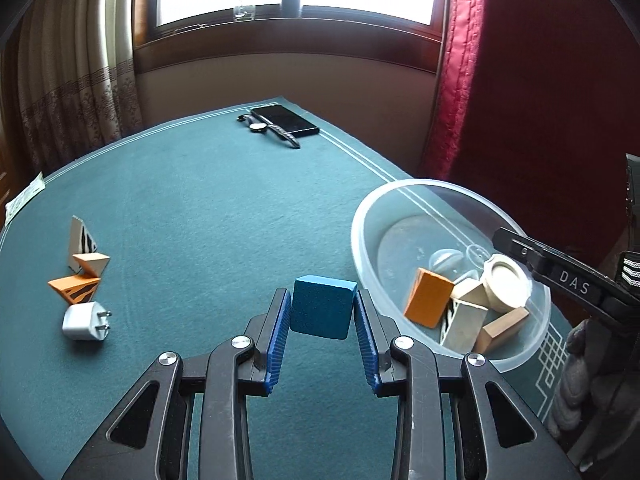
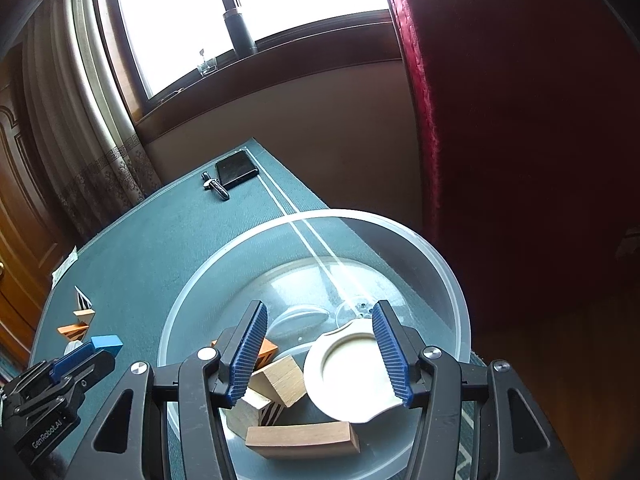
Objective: Organize rigid objects
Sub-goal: 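Lower the blue cube into the bowl and open the left gripper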
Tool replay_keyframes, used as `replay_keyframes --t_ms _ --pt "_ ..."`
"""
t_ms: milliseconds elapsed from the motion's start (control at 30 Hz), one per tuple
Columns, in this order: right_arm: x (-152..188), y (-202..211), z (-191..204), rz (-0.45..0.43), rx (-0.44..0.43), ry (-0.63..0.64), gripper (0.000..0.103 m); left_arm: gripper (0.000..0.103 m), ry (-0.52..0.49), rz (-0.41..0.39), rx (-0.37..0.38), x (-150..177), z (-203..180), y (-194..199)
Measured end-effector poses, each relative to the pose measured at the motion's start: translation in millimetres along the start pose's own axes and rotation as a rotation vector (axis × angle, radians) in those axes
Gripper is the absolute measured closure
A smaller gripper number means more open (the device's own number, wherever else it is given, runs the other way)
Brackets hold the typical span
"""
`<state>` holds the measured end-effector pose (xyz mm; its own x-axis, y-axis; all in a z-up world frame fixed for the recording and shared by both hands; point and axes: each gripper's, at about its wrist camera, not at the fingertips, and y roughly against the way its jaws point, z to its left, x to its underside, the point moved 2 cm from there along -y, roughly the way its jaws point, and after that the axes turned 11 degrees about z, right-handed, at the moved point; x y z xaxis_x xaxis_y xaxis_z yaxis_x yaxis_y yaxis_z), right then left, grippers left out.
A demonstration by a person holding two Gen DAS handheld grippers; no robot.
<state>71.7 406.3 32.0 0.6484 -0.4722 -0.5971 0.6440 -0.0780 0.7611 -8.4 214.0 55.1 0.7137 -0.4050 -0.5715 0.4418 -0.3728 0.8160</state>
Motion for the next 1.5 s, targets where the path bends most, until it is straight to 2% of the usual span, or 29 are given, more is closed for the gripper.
replay_keyframes --t_ms 267,500,600,633,667,1067,1500 --pt "-0.8 3.2 -0.8 -0.008 -0.017 -0.002 0.045 0.069 -0.088 0.008 0.055 -10.9 -41.6 -10.3" --pt "-1.4 2.5 -2.9 -0.007 -0.021 -0.013 0.045 0.069 -0.111 0.028 0.098 -11.7 -54.7 -18.5" --pt "-1.0 2.2 -2.5 -0.006 -0.019 -0.012 0.045 0.062 -0.112 0.033 0.121 -10.9 -56.3 -20.2" --pt "-0.6 1.7 -2.0 -0.004 -0.017 -0.009 0.045 0.055 -0.108 0.03 0.118 -10.3 -55.6 -20.1" --pt "-0.5 1.4 -1.7 -0.004 -0.017 -0.008 0.045 0.054 -0.105 0.026 0.112 -9.5 -54.5 -19.8" --pt "2.3 0.0 -1.5 -0.003 -0.01 0.0 0.045 0.054 -0.062 0.011 0.054 -5.2 -35.0 -17.3" --pt "13.5 5.3 21.9 -0.054 0.02 0.107 0.045 0.051 -0.005 0.002 -0.006 -0.4 -10.1 -10.6"
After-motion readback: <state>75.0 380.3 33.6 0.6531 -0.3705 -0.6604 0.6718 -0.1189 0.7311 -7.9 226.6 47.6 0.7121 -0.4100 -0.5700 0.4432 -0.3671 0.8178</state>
